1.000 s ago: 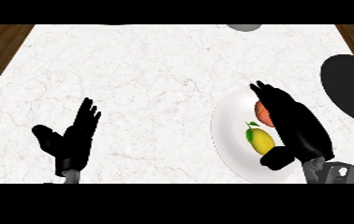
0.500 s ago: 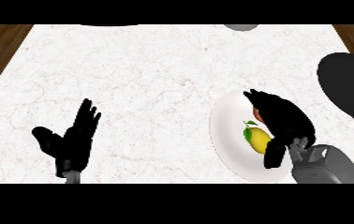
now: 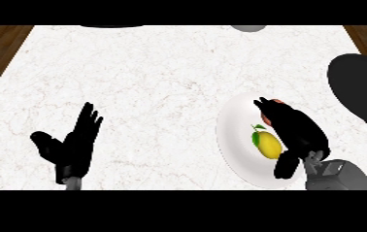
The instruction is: Pick the lemon from the plate and place it in the pan
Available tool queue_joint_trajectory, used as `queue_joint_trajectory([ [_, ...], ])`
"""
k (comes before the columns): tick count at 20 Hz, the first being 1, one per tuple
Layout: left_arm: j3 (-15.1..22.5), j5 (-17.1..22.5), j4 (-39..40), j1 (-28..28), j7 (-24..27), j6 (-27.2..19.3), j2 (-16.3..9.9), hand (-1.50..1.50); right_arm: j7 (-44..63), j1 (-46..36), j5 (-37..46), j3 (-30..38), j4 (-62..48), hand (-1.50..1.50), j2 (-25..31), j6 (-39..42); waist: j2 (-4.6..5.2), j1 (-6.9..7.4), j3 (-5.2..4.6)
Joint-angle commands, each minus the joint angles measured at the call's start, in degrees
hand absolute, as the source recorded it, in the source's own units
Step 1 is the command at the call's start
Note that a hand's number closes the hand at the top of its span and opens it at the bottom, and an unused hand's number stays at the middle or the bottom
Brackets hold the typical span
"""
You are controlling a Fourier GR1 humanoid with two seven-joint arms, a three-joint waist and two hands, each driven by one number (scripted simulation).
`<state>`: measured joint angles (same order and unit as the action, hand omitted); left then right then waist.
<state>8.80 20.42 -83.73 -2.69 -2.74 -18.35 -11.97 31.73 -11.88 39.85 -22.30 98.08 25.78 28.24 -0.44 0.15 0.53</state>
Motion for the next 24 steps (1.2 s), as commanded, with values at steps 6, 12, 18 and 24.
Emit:
queue_joint_trajectory([
  [6, 0.47, -1.19, 4.23, -0.46, 0.25, 1.32, 3.29, 0.00, -6.13, -0.12, 7.81, 0.10, -7.39, -1.50, -2.49, -6.19, 0.49, 0.00, -0.53],
  [12, -0.34, -2.36, 2.18, -1.15, -0.68, 1.45, 2.81, 0.00, -16.37, -2.79, 6.53, 3.58, -14.51, 1.50, -1.66, -6.92, 0.51, 0.12, -0.52],
  [18, -1.73, -2.96, 3.64, 4.17, -4.21, -0.26, 3.59, 0.00, -18.86, -3.03, 13.02, -0.68, -15.36, 1.50, -5.71, -12.44, 0.49, -0.05, -0.52],
  [24, -2.43, -1.93, 1.91, 0.20, -3.30, 2.54, 2.70, 0.00, -14.02, -3.96, 12.73, 5.23, -19.63, 1.50, -8.71, -14.04, 0.56, 0.24, -0.52],
])
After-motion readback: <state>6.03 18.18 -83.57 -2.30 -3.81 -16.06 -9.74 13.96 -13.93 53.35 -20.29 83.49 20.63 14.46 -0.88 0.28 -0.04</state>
